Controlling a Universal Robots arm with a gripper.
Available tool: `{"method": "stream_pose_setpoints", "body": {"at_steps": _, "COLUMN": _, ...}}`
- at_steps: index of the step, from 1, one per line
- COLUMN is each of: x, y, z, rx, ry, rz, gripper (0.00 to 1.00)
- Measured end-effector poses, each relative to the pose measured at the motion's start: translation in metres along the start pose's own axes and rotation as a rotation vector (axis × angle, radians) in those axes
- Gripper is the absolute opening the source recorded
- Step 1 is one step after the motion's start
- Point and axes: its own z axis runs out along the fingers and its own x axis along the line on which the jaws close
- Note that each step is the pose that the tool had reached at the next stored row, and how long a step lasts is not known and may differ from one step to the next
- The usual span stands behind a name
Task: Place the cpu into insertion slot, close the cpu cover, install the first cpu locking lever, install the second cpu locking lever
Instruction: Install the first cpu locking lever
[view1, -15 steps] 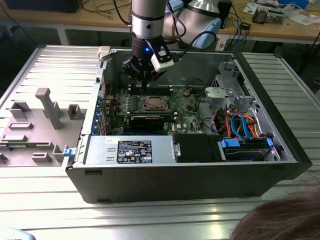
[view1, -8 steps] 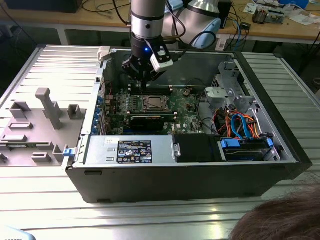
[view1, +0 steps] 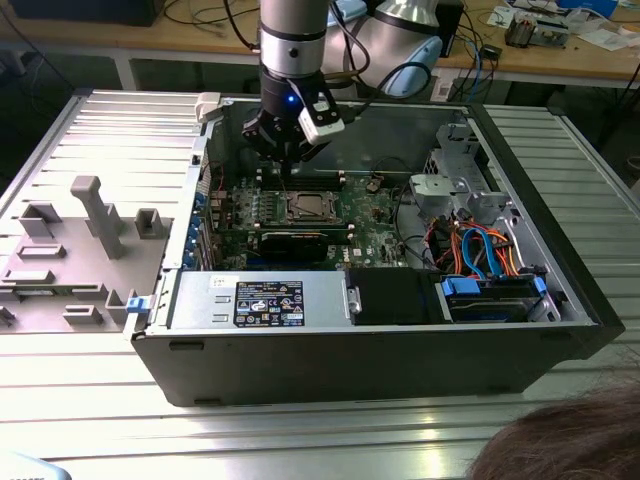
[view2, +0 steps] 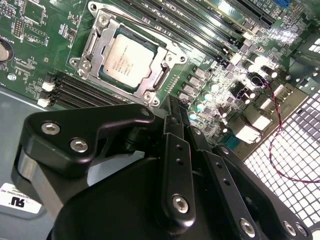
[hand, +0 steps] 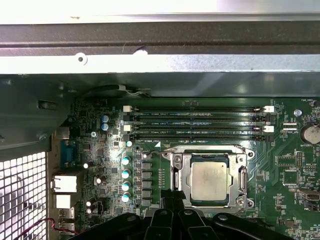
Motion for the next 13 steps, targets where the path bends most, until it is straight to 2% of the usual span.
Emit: {"method": "stream_pose_setpoints", "body": {"at_steps": 13, "x": 0.0028, "y": 0.0001, "z": 0.0001, "rx": 0.0, "ry": 0.0, "rz": 0.0, "gripper": 0.11}}
